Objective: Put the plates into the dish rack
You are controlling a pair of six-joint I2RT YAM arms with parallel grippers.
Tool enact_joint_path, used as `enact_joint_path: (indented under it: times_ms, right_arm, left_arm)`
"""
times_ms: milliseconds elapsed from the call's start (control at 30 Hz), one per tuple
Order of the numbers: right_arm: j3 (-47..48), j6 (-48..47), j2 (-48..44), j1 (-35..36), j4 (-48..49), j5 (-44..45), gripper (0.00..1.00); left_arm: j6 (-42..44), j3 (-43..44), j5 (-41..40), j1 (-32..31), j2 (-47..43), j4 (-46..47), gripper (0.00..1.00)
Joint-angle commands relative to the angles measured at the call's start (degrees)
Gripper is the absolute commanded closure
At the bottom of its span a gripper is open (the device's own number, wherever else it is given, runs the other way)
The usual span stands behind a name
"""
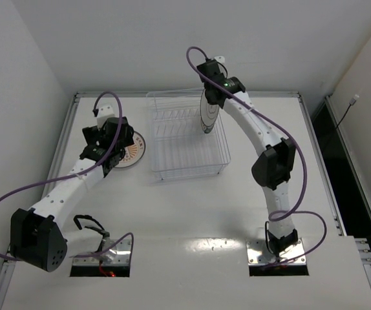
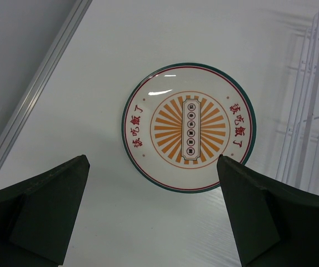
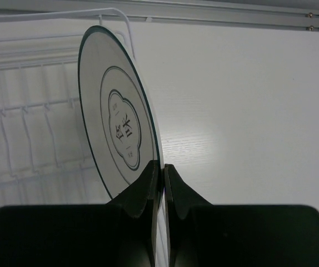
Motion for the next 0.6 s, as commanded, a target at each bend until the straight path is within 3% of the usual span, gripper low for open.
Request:
enact_joint_path:
  times_ms: [0, 200, 433, 567]
  right_arm:
    - [3.0, -2.0, 1.6, 2.0, 5.5, 4.9, 1.0]
    - [4.3, -3.3, 6.6, 4.5, 5.6, 7.7, 1.0]
    - [1.2, 0.1, 8.4, 4.5, 4.4, -1.1, 1.0]
    - [-1.9, 0.8, 4.4, 4.5, 4.4, -5.5, 0.77]
  left_arm:
    - [-0.7, 2.6, -1.5, -0.5, -0.1, 0.5, 0.0]
    - [-0.7, 2.6, -1.5, -0.5, -0.1, 0.5, 0.0]
    - [-1.3, 2.6, -1.5, -0.5, 0.4, 0.5, 0.0]
    - [-2.8, 2.0, -3.3, -0.5, 0.9, -0.5, 0.0]
